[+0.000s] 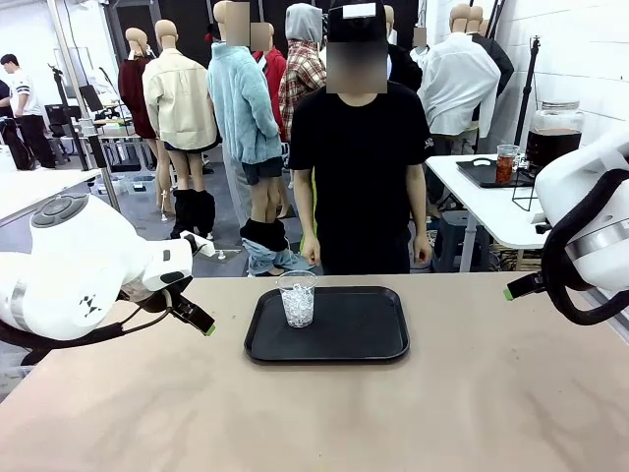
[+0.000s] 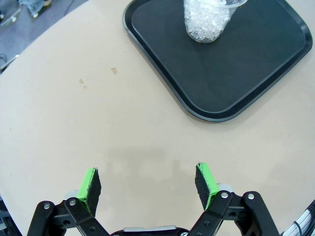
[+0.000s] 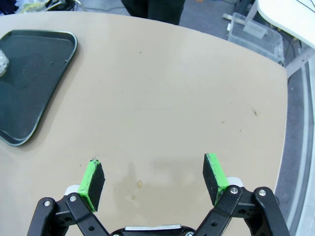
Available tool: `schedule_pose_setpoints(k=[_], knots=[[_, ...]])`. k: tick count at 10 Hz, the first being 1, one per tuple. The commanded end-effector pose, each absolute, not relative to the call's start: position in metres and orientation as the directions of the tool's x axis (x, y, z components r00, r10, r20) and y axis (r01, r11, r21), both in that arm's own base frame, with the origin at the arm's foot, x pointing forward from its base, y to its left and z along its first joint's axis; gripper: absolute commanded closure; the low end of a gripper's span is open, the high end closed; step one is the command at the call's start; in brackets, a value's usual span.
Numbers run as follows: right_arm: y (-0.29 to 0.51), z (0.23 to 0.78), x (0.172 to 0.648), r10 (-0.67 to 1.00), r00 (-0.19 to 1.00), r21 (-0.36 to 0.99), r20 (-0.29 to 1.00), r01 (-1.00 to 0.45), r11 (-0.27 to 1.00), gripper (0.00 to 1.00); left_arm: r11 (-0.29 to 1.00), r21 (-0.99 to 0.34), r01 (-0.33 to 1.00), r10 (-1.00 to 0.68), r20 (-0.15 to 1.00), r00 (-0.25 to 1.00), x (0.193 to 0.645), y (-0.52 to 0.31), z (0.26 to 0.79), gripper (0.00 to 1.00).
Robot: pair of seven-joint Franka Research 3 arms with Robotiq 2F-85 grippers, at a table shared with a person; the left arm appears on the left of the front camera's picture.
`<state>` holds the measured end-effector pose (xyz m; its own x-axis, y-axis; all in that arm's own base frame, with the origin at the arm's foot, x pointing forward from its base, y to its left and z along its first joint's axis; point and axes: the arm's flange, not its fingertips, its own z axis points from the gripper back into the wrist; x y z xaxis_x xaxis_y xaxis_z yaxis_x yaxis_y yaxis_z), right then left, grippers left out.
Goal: Pour the drink into the iced cup.
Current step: Pick up the iced cup indicated by the human and present it to them.
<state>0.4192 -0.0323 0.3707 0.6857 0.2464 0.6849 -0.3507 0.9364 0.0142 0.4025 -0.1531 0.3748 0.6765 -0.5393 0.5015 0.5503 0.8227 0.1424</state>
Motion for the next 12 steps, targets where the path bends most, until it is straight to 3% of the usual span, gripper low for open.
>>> schedule_pose_setpoints(k=[1,12], knots=[[-0.0338,0.3681,0.4171,0.242,0.677,0.015,0.695,-0.351,0.936,0.00,0.825,0.141,0.548,-0.536,0.503,0.678,0.4026,-0.1513,0.3753,0.00],[-0.0338,0.3681,0.4171,0.242,0.677,0.015,0.695,-0.351,0.936,0.00,0.825,0.141,0.548,-0.536,0.503,0.678,0.4026,-0.1513,0.3753,0.00]])
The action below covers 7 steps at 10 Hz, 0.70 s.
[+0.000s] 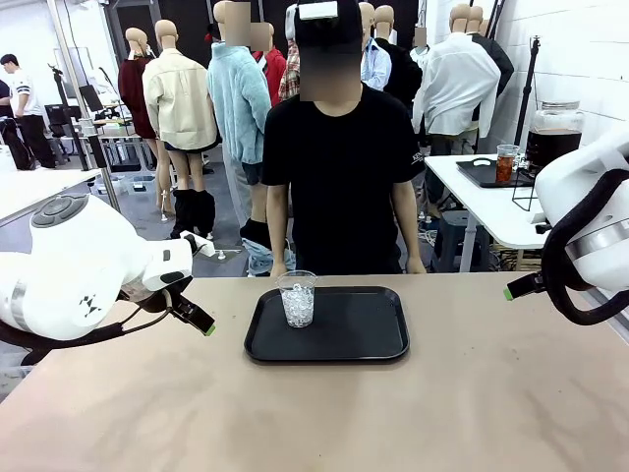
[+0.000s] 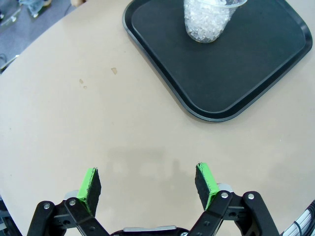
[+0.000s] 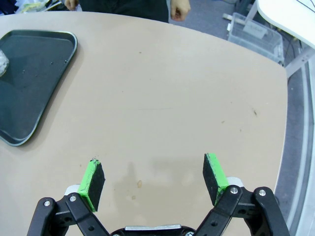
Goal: Pour the drink into the iced cup.
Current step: Pick up the iced cup indicated by the human and present it to them.
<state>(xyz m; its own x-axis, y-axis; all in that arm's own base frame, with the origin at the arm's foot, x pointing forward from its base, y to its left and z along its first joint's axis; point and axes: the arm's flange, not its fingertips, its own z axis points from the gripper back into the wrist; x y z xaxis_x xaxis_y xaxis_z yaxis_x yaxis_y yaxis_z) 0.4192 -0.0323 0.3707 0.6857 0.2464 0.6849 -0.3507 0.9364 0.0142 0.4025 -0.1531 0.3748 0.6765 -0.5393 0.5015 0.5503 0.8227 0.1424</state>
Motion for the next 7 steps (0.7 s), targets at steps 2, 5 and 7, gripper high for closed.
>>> schedule_pose_setpoints(k=[2,5,7], knots=[[-0.0338,0.3681,0.4171,0.242,0.677,0.015,0.695,-0.351,0.936,0.00,0.825,0.141,0.548,-0.536,0.503,0.678,0.4026,-0.1513,0.3753,0.00],[-0.0338,0.3681,0.4171,0.242,0.677,0.015,0.695,-0.351,0.936,0.00,0.825,0.141,0.548,-0.536,0.503,0.678,0.4026,-0.1513,0.3753,0.00],[-0.0338,0.3681,0.4171,0.242,0.677,0.015,0.695,-0.351,0.936,0.00,0.825,0.141,0.548,-0.536,0.503,0.678,0.4026,-0.1513,0.3753,0.00]])
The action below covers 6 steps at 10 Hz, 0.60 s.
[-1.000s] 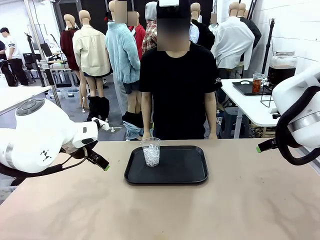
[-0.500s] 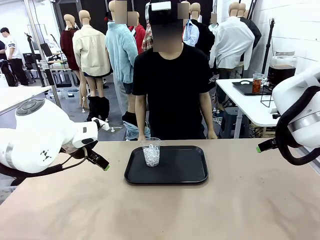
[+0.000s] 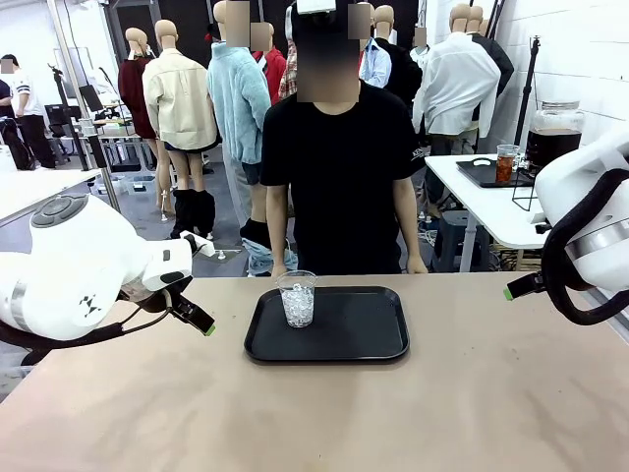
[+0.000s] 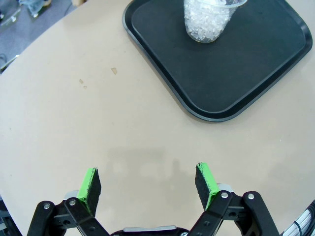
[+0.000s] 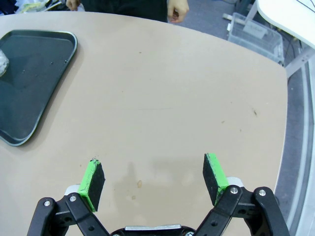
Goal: Pour the drink into the iced cup.
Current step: Pick up the iced cup indicated by the human and present it to them.
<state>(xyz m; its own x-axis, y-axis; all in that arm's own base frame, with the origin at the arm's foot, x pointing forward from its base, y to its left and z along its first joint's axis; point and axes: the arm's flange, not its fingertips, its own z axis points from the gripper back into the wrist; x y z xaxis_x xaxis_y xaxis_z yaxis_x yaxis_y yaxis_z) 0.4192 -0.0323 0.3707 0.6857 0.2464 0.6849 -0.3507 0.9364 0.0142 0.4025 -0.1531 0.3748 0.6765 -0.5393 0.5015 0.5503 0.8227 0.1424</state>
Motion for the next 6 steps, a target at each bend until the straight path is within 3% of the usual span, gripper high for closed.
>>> schedule_pose_setpoints(k=[1,6], knots=[[-0.0338,0.3681,0.4171,0.242,0.677,0.015,0.695,-0.351,0.936,0.00,0.825,0.141,0.548,-0.536,0.503,0.678,0.4026,-0.1513,0.3753,0.00],[-0.0338,0.3681,0.4171,0.242,0.677,0.015,0.695,-0.351,0.936,0.00,0.825,0.141,0.548,-0.536,0.503,0.678,0.4026,-0.1513,0.3753,0.00]])
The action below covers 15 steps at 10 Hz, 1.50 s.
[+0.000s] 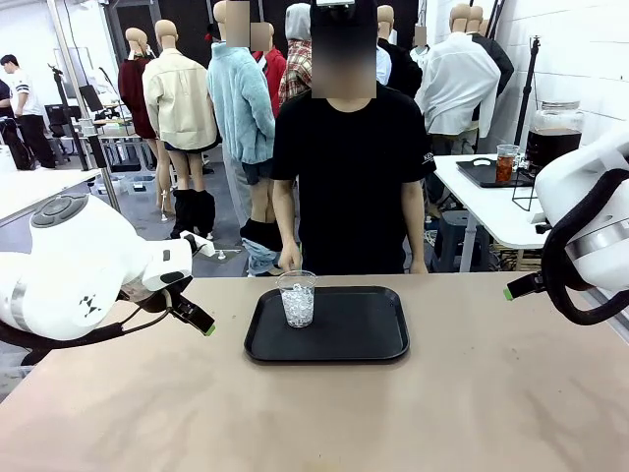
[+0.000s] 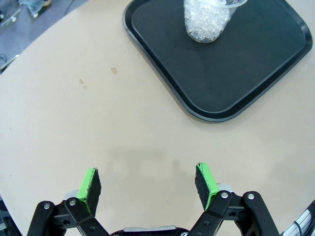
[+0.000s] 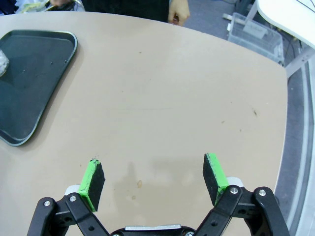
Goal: Pour the drink into the iced cup.
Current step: Pick up the iced cup indicated by the human and present it to them.
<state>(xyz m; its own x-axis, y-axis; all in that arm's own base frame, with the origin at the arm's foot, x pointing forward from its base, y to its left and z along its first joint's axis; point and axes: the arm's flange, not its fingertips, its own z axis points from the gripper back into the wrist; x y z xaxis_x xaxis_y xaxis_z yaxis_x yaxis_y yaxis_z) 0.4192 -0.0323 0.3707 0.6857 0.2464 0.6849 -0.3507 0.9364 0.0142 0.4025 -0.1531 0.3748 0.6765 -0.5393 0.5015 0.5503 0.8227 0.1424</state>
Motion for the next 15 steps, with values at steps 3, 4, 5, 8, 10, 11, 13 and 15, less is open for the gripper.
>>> schedule_pose_setpoints(k=[3,4,5,8,10,11,13,15], knots=[[-0.0338,0.3681,0.4171,0.242,0.677,0.015,0.695,-0.351,0.936,0.00,0.825,0.141,0.548,-0.536,0.503,0.678,0.4026,-0.1513,0.3753,0.00],[-0.0338,0.3681,0.4171,0.242,0.677,0.015,0.695,-0.351,0.936,0.00,0.825,0.141,0.548,-0.536,0.503,0.678,0.4026,-0.1513,0.3753,0.00],[-0.0338,0.3681,0.4171,0.242,0.677,0.015,0.695,-0.351,0.936,0.00,0.825,0.141,0.548,-0.536,0.503,0.678,0.4026,-0.1513,0.3753,0.00],[-0.0338,0.3681,0.4171,0.242,0.677,0.015,0.695,-0.351,0.936,0.00,0.825,0.141,0.548,-0.536,0.503,0.678,0.4026,-0.1513,0.3753,0.00],[-0.0338,0.3681,0.4171,0.242,0.677,0.015,0.695,-0.351,0.936,0.00,0.825,0.141,0.548,-0.536,0.503,0.678,0.4026,-0.1513,0.3753,0.00],[-0.0338,0.3681,0.4171,0.242,0.677,0.015,0.695,-0.351,0.936,0.00,0.825,0.141,0.548,-0.536,0.503,0.678,0.4026,-0.1513,0.3753,0.00],[-0.0338,0.3681,0.4171,0.242,0.677,0.015,0.695,-0.351,0.936,0.00,0.825,0.141,0.548,-0.536,0.503,0.678,0.4026,-0.1513,0.3753,0.00],[-0.0338,0.3681,0.4171,0.242,0.677,0.015,0.695,-0.351,0.936,0.00,0.825,0.141,0.548,-0.536,0.503,0.678,0.4026,-0.1513,0.3753,0.00]])
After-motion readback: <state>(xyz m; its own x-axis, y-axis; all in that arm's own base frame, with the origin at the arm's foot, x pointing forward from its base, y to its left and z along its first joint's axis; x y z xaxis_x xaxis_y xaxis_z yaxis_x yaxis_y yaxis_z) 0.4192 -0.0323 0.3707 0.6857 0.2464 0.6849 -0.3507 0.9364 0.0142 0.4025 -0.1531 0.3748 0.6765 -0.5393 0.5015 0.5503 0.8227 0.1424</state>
